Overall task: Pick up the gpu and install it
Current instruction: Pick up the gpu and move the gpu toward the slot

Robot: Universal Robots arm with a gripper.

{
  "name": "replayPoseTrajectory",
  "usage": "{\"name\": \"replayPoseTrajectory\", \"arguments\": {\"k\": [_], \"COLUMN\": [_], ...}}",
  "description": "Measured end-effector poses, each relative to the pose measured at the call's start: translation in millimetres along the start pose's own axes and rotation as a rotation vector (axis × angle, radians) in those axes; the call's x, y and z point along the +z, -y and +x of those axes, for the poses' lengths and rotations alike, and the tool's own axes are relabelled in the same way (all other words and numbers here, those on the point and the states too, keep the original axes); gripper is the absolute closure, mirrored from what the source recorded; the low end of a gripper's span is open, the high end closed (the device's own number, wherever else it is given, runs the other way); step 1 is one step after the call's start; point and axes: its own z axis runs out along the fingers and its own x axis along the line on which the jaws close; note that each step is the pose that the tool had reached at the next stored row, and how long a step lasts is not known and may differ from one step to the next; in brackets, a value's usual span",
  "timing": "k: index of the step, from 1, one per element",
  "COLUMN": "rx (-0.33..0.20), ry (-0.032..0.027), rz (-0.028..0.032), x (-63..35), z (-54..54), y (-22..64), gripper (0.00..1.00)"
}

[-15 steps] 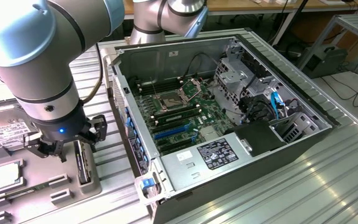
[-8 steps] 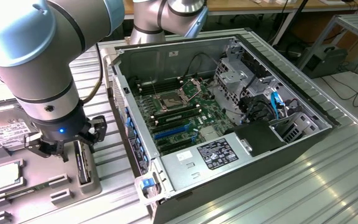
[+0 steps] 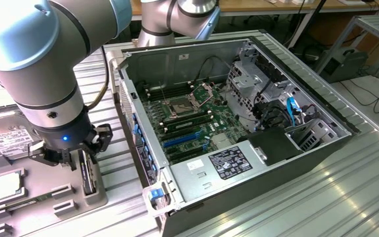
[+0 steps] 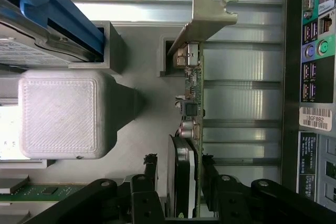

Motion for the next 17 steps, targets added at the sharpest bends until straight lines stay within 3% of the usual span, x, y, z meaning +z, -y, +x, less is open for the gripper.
{"name": "replayPoseTrajectory", "arguments": {"k": [4, 5, 10, 11, 17], "rx": [0.000, 0.000, 0.000, 0.000, 0.000], "ry": [-0.0001, -0.0001, -0.0001, -0.0001, -0.0001], "rz": [0.0000, 0.0000, 0.0001, 0.0001, 0.0001], "x": [0.0, 0.0, -0.1, -0.1, -0.1], "z": [0.1, 0.1, 0.1, 0.1, 0.1], "y": [0.2, 0.2, 0.2, 0.2, 0.2], "gripper": [0.56, 0.64, 0.65, 0.72, 0.72]}}
